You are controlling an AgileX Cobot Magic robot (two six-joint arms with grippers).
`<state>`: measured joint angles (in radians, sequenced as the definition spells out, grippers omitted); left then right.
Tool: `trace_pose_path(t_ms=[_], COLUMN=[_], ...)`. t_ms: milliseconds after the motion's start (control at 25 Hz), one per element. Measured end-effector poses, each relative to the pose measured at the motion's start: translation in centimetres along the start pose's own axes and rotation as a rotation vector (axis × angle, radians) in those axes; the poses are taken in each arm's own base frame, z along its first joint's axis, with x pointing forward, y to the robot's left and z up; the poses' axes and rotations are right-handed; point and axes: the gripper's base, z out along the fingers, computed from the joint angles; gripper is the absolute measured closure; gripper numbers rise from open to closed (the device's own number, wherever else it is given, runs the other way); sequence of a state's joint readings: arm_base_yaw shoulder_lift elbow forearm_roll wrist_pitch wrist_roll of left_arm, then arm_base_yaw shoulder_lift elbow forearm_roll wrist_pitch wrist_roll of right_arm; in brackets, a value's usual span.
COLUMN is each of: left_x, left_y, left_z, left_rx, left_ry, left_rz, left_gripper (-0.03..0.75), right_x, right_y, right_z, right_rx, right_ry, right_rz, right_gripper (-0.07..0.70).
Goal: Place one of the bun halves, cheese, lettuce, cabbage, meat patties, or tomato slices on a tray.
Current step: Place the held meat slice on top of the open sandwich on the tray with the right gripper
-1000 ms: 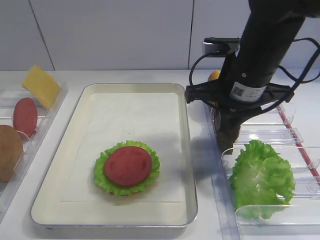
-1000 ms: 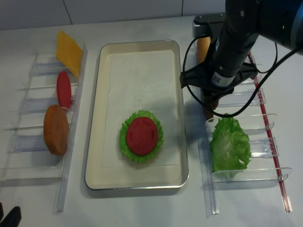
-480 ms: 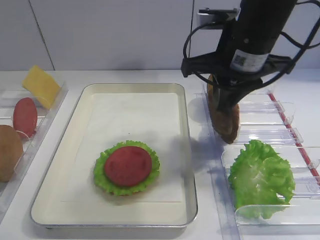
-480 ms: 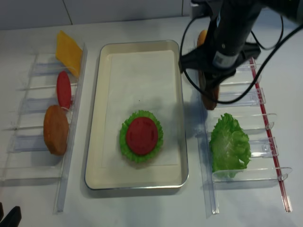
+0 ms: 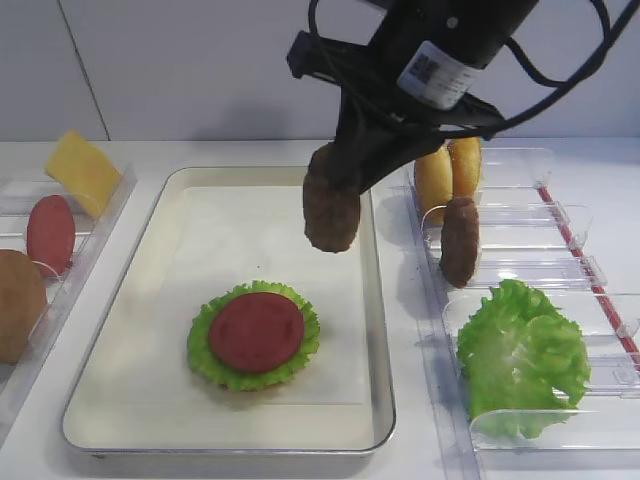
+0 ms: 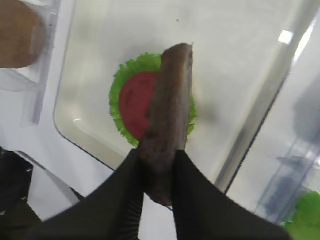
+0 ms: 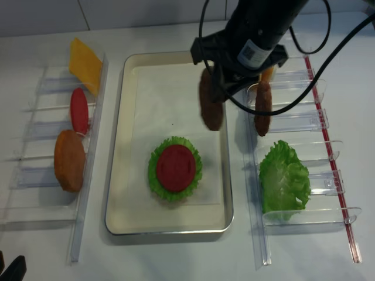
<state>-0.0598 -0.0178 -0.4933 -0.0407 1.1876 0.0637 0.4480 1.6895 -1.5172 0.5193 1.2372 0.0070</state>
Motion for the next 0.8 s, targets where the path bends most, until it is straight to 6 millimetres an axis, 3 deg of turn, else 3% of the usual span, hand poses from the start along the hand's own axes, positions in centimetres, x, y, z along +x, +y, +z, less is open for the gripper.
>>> trace_pose_path(t_ms=[200, 520, 800], left_x=[0.0, 0.0, 0.0], left_y=[0.0, 0.0, 0.0], left_z=[0.0, 0.0, 0.0], left_rx=[0.0, 0.0, 0.0], left_ry=[0.0, 0.0, 0.0], left_rz=[0.0, 0.0, 0.0], left_gripper=[0.452, 0.452, 0.452], right_x=[0.3, 2.2, 1.9], right_y=[0.5, 0.3, -0.2], right_z=[0.5, 4.1, 7.0], right_rx=[-0.092, -0.358, -0.396], right_ry=[0.015, 0.058, 0.001], right_rz=[-0.034, -0.061, -0.04], right_gripper=[0.486, 0.486, 0.486])
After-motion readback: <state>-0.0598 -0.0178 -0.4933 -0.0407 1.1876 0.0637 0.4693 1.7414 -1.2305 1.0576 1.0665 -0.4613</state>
